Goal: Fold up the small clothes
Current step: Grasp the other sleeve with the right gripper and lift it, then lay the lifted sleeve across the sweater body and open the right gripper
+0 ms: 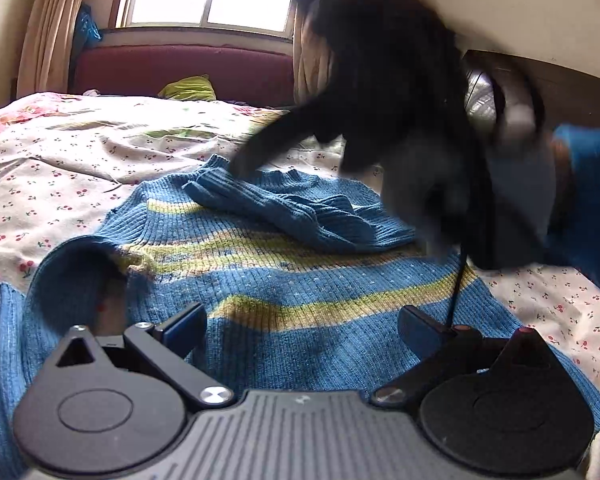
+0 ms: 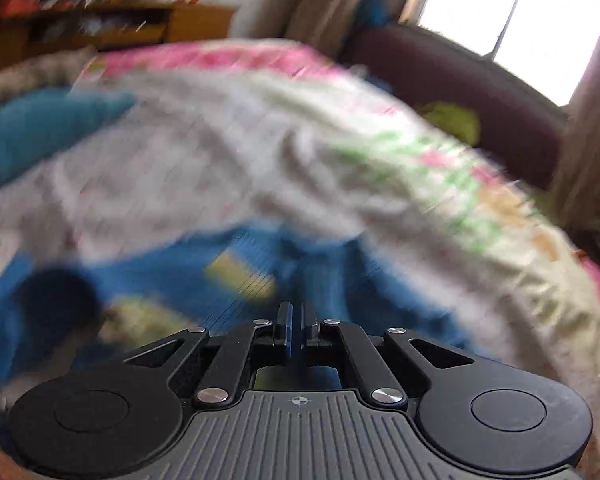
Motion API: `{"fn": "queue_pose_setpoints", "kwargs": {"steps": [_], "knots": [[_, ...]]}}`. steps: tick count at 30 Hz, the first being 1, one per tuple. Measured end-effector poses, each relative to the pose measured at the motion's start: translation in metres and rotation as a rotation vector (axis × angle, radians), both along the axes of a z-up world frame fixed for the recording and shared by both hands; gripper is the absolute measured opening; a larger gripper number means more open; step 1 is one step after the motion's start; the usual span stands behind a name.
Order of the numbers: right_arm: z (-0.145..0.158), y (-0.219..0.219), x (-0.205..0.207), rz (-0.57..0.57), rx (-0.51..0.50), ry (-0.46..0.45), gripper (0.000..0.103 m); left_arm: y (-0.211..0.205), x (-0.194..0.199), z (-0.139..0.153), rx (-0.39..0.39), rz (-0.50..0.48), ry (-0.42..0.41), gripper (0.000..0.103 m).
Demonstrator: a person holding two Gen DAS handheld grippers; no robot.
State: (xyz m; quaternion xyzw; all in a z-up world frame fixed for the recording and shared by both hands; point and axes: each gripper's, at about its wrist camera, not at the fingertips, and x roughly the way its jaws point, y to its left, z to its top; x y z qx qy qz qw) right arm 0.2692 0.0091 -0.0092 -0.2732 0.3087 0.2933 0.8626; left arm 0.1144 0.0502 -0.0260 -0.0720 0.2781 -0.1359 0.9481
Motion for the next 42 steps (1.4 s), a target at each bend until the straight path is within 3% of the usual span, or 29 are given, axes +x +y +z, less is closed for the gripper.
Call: {"fn": "queue_pose_setpoints", "kwargs": {"steps": [3,6,8,12,16,20,25,30,32,36,40,42], "knots": [[0.001,-0.012,-0.011,0.011,0.078,0.003,0.007,0.001,-0.001,0.001,-0.005,0.002,-0.002,0.103],[0.018,-0.033,0.005,-0.078,0.137,-0.041,0.013,0.002,0.000,0.000,-0.013,0.006,0.004,0.103],[0.019,-0.045,0.024,-0.146,0.159,-0.029,0.027,0.002,0.000,0.000,-0.013,0.007,0.005,0.103],[-0.005,-0.059,0.052,-0.177,0.242,0.215,0.037,0.003,0.000,-0.001,-0.013,0.007,0.004,0.103],[-0.020,-0.055,0.051,-0.201,0.284,0.284,0.033,0.003,0.001,-0.003,-0.006,0.005,0.009,0.103],[-0.008,-0.044,0.024,-0.114,0.251,0.211,0.012,0.003,0.003,-0.003,-0.009,0.004,0.010,0.103],[-0.012,-0.030,0.019,-0.092,0.158,0.152,0.010,0.002,0.002,-0.003,-0.005,0.006,0.010,0.103],[-0.025,-0.013,0.021,-0.059,0.083,0.121,0.017,0.001,0.002,-0.004,-0.002,0.000,0.011,0.103],[-0.026,-0.010,0.022,-0.064,0.080,0.113,0.011,0.001,0.003,-0.005,-0.003,0.000,0.015,0.103],[-0.002,-0.035,0.030,-0.173,0.215,0.096,0.008,0.003,0.003,-0.003,-0.013,0.001,0.014,0.103],[0.043,-0.084,0.040,-0.408,0.410,-0.038,0.008,0.006,0.002,-0.001,-0.027,0.009,0.005,0.103],[0.057,-0.092,0.039,-0.426,0.448,-0.088,0.008,0.006,0.002,-0.001,-0.029,0.008,0.005,0.103]]}}
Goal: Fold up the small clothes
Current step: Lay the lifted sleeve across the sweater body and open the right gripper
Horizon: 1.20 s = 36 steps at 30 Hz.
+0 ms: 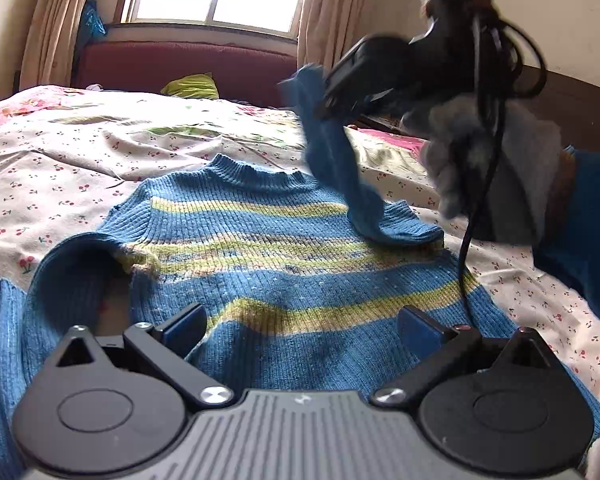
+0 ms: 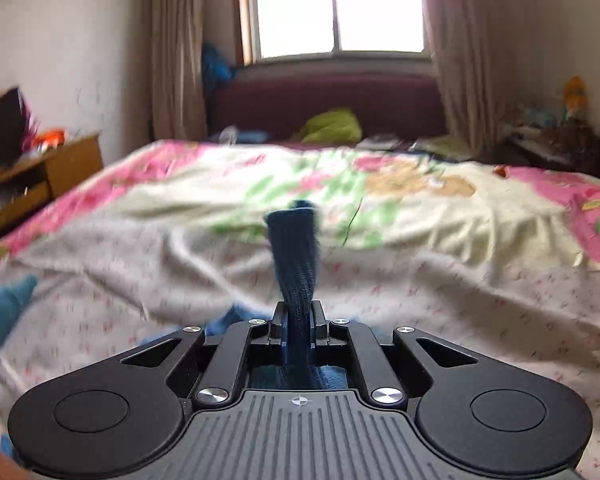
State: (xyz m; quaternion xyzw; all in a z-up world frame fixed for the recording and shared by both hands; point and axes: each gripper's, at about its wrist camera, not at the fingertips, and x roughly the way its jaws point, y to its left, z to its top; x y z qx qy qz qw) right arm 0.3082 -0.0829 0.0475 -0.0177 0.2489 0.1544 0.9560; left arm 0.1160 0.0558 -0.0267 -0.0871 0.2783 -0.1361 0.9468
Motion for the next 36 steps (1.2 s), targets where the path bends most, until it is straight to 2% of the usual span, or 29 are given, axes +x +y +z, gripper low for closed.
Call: {"fn": "queue_pose_setpoints", "kwargs": {"steps": [3,5,7,8,10,12,14,19,22,25,27,29,33,36], "knots": [[-0.011,0.029,-0.005,0.100,-0.146,-0.002,0.008,-0.002,0.000,0.000,0.008,-0.005,-0.001,0.103],[-0.043,0.057,-0.006,0.191,-0.262,0.069,0.012,-0.003,0.000,-0.001,0.014,-0.008,-0.001,0.103],[-0.077,0.079,-0.010,0.282,-0.335,0.159,0.012,-0.004,-0.002,0.000,0.014,-0.012,-0.003,0.103],[-0.090,0.089,-0.017,0.323,-0.383,0.175,0.014,-0.004,-0.002,0.000,0.014,-0.015,-0.004,0.103],[-0.093,0.096,-0.033,0.350,-0.441,0.120,0.016,-0.005,-0.004,0.002,0.008,-0.022,-0.007,0.103],[-0.082,0.092,-0.038,0.376,-0.396,0.139,0.016,-0.006,-0.006,0.004,0.006,-0.031,-0.015,0.103],[-0.068,0.091,-0.045,0.389,-0.399,0.125,0.016,-0.005,-0.009,0.007,0.006,-0.037,-0.019,0.103],[-0.032,0.099,-0.090,0.598,-0.388,0.108,0.018,0.007,-0.035,0.022,-0.008,-0.033,0.056,0.103],[-0.025,0.118,-0.123,0.751,-0.408,0.116,0.025,0.018,-0.066,0.028,0.058,-0.008,0.070,0.103],[-0.022,0.145,-0.146,0.846,-0.394,0.142,0.026,0.031,-0.089,0.034,0.104,0.053,0.059,0.103],[-0.021,0.168,-0.150,0.859,-0.361,0.208,0.028,0.039,-0.097,0.037,0.086,0.089,0.052,0.103],[-0.025,0.189,-0.148,0.860,-0.331,0.327,0.030,0.046,-0.099,0.038,0.071,0.106,0.048,0.103],[-0.046,0.218,-0.141,0.722,-0.438,0.426,0.031,0.053,-0.100,0.038,0.038,0.109,0.024,0.103],[-0.062,0.222,-0.136,0.693,-0.384,0.546,0.028,0.053,-0.101,0.037,0.037,0.100,0.007,0.103]]}}
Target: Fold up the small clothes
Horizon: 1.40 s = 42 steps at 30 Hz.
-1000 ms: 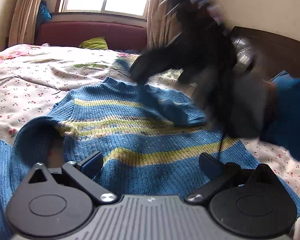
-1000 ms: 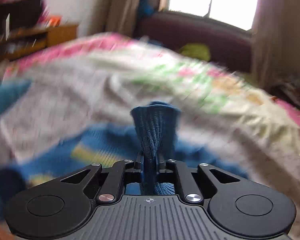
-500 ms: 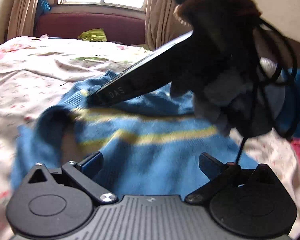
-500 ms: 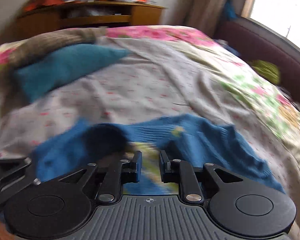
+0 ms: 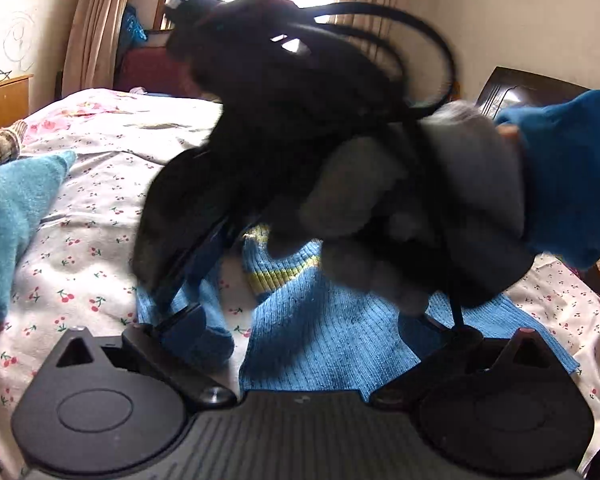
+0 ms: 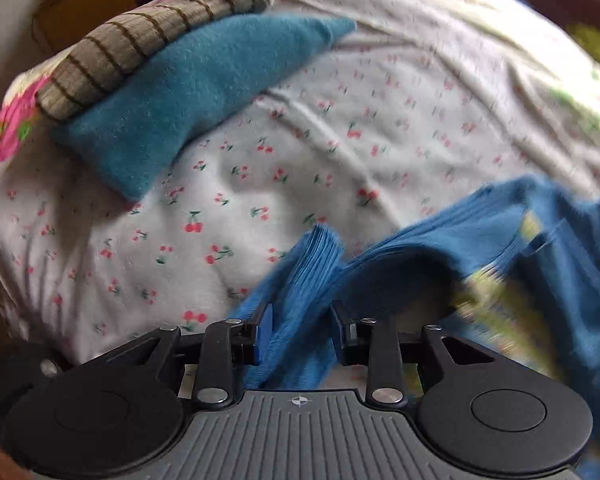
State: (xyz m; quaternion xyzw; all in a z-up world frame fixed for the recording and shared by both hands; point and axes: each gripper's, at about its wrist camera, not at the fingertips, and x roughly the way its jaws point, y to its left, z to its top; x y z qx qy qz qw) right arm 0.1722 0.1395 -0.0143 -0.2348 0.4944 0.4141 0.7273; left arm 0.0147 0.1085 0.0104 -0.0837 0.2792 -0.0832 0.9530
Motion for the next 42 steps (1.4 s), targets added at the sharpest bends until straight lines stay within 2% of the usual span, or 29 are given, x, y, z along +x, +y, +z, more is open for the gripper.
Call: {"fn": "queue_pose_setpoints", "kwargs": {"steps": [2,4,6,11,14,17,19,21,22,25,29,31,32,37,39,42], "knots": [[-0.002,0.010,-0.008,0.042,-0.007,-0.050,0.012,0.002,0.001,-0.001,0.009,0.003,0.002,0.103],[0.000,0.016,-0.009,0.065,0.001,-0.061,0.007,0.007,0.001,-0.001,-0.009,0.015,-0.003,0.103],[0.015,0.014,-0.002,0.059,0.065,-0.044,0.006,0.011,0.001,-0.001,-0.032,0.027,-0.006,0.103],[0.083,-0.023,0.016,-0.011,0.284,-0.127,0.006,0.010,0.005,-0.003,-0.029,0.051,-0.013,0.103],[0.122,-0.076,0.029,-0.093,0.450,-0.186,0.006,0.004,0.010,-0.004,-0.019,0.055,-0.021,0.103],[0.148,-0.153,0.044,-0.239,0.606,-0.270,0.006,-0.012,0.020,0.001,-0.013,0.015,-0.035,0.103],[0.151,-0.209,0.049,-0.389,0.671,-0.356,0.007,-0.024,0.034,0.001,-0.008,-0.027,-0.041,0.103],[0.139,-0.263,0.052,-0.549,0.697,-0.433,0.014,-0.043,0.045,0.001,0.007,-0.076,-0.052,0.103],[0.129,-0.284,0.052,-0.625,0.683,-0.454,0.014,-0.052,0.049,0.003,0.019,-0.099,-0.059,0.103],[0.091,-0.328,0.055,-0.783,0.554,-0.381,0.017,-0.078,0.062,-0.003,0.052,-0.154,-0.058,0.103],[0.050,-0.346,0.049,-0.852,0.482,-0.294,0.018,-0.093,0.079,-0.014,0.054,-0.156,-0.024,0.103],[0.037,-0.334,0.051,-0.812,0.458,-0.282,0.019,-0.095,0.087,-0.021,0.073,-0.140,-0.013,0.103],[0.034,-0.323,0.053,-0.770,0.422,-0.304,0.022,-0.094,0.091,-0.023,0.079,-0.128,-0.010,0.103],[0.023,-0.252,0.052,-0.451,0.174,-0.493,0.041,-0.079,0.113,-0.033,0.065,-0.050,-0.019,0.103],[0.020,-0.240,0.056,-0.422,0.156,-0.500,0.043,-0.069,0.115,-0.040,0.059,-0.039,-0.011,0.103],[0.020,-0.239,0.069,-0.489,0.164,-0.503,0.046,-0.056,0.117,-0.050,0.060,-0.027,0.021,0.103]]}}
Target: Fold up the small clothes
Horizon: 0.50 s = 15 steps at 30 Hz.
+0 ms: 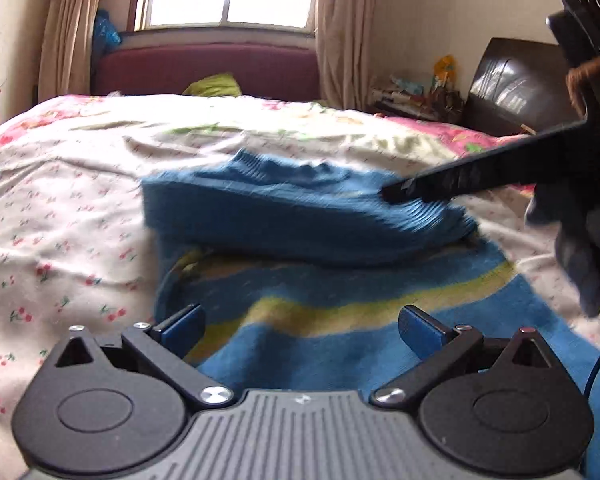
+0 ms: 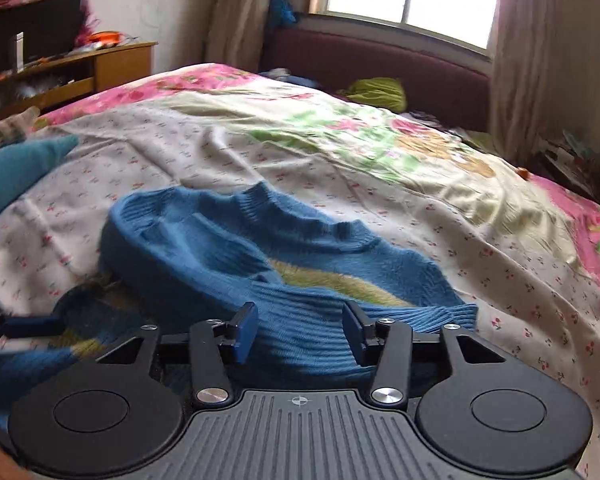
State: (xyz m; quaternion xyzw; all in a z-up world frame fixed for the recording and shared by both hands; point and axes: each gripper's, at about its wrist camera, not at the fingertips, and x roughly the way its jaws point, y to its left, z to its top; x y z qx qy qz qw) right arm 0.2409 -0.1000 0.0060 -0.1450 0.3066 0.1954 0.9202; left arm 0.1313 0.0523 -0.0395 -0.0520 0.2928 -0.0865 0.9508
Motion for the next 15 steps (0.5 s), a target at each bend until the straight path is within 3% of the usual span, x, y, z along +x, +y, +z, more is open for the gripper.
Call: {"fn": "queue_pose_setpoints", "kwargs": {"steps": [6,11,15], "knots": [[0.001,-0.013,0.006,-0.093,0.089,0.083,0.046,0.016,0.009,-0.009,-0.062,0.030,0.039,0.103],[-0.005,-0.054,0.002,-0.308,0.281,0.163,0.046,0.015,0.008,-0.009,-0.054,0.020,0.033,0.103],[-0.022,-0.068,0.006,-0.345,0.390,0.255,0.048,0.012,0.008,-0.011,-0.039,0.016,0.032,0.103]]}}
